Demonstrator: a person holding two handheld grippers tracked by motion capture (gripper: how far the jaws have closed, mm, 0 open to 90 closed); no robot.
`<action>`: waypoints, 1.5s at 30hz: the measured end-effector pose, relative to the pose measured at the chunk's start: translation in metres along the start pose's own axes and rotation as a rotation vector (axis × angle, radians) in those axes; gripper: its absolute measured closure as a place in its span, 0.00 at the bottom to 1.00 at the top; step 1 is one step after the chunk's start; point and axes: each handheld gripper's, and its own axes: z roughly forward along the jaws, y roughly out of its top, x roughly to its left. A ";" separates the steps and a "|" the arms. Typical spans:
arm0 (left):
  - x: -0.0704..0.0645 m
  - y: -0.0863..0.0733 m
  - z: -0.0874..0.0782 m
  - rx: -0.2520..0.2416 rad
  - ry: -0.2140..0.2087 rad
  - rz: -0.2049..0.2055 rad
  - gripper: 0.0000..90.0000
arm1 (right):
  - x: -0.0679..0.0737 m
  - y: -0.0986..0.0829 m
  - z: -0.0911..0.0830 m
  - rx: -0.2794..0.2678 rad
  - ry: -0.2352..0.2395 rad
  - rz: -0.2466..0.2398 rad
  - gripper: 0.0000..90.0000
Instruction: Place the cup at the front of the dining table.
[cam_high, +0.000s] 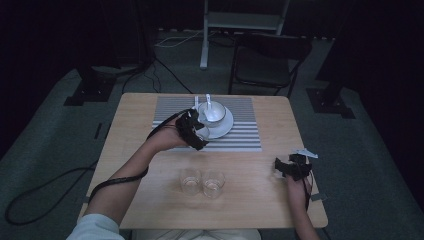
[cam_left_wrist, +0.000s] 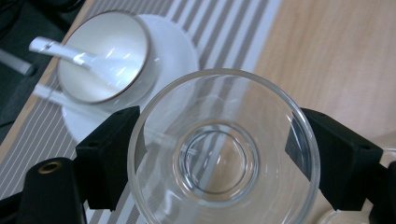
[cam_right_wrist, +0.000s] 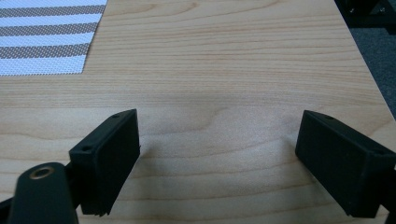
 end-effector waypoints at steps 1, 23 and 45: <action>0.003 -0.003 0.000 0.002 0.004 -0.016 0.20 | 0.000 0.000 0.000 0.000 -0.001 0.000 0.15; 0.081 -0.058 0.027 0.123 0.159 -0.280 0.20 | 0.000 0.000 0.000 -0.001 -0.003 0.000 0.15; 0.127 -0.066 0.076 0.134 0.278 -0.508 0.20 | 0.001 0.000 0.000 0.001 -0.008 -0.007 0.15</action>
